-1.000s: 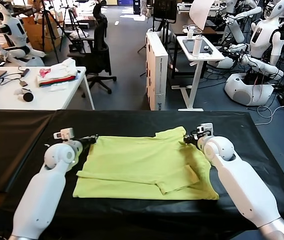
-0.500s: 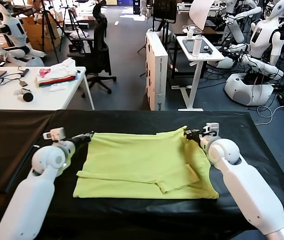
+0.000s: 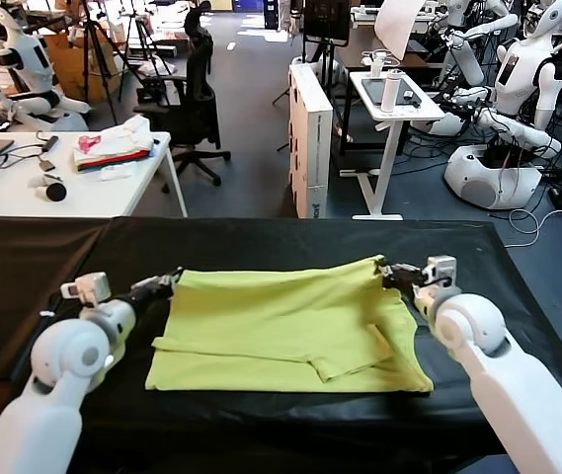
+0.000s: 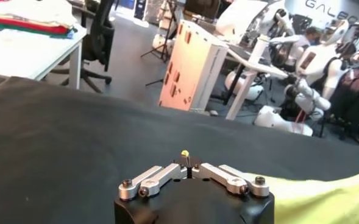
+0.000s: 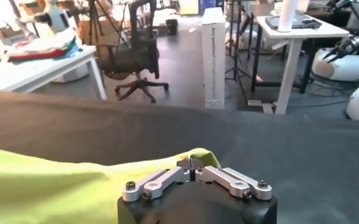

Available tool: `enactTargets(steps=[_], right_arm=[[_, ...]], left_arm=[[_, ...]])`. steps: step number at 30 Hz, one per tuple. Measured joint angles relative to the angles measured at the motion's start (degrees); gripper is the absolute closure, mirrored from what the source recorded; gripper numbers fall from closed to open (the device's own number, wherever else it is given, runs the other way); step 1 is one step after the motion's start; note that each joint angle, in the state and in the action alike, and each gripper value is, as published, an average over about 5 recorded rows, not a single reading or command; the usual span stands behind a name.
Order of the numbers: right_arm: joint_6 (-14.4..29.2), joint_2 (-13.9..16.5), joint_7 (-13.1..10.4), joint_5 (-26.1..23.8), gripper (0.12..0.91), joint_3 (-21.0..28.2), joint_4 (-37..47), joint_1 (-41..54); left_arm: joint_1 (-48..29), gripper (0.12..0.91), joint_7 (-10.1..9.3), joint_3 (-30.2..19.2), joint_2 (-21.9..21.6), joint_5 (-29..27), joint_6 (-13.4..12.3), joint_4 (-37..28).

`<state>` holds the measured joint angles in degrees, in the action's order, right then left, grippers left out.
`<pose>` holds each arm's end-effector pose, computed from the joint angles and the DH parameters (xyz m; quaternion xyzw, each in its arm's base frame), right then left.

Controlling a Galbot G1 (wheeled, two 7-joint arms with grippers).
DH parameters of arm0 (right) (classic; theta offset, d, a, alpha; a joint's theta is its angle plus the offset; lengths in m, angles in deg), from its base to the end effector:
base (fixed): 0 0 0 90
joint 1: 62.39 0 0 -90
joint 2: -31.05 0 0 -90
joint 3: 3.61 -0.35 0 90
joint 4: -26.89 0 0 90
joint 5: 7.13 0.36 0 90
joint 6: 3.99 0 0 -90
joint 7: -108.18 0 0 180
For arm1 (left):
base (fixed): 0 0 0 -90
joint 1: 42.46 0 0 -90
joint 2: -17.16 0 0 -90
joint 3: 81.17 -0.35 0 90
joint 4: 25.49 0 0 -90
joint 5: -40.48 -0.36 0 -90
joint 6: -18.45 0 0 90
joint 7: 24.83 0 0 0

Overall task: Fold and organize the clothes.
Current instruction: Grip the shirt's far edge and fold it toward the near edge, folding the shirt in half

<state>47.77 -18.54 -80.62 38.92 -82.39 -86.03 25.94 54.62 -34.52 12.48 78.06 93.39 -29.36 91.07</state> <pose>0.3192 -0.0869 -0.2110 0.1431 -0.9554 0.0202 0.2576 0.2998 0.1098 -0.1936 -0.0990 -0.9591 0.1269 0.2330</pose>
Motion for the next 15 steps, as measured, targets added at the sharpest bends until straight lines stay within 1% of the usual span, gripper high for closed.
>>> enactTargets(steps=[7,11,15], right_arm=[[-0.30,0.40,0.17,-0.87,0.886,-1.80,-2.82,-6.44],[-0.29,0.64,0.21,-0.89,0.886,-2.49,-2.96,-7.93],[-0.20,0.71,0.21,-0.89,0.886,-2.80,-2.59,-8.23]], left_arm=[[7.41,0.881,2.23,3.07,1.31,-1.68,0.00,3.55],[11.40,0.881,3.33,4.80,2.14,-2.26,0.00,4.90],[14.72,0.881,4.03,6.63,2.81,-2.47,0.00,5.40]])
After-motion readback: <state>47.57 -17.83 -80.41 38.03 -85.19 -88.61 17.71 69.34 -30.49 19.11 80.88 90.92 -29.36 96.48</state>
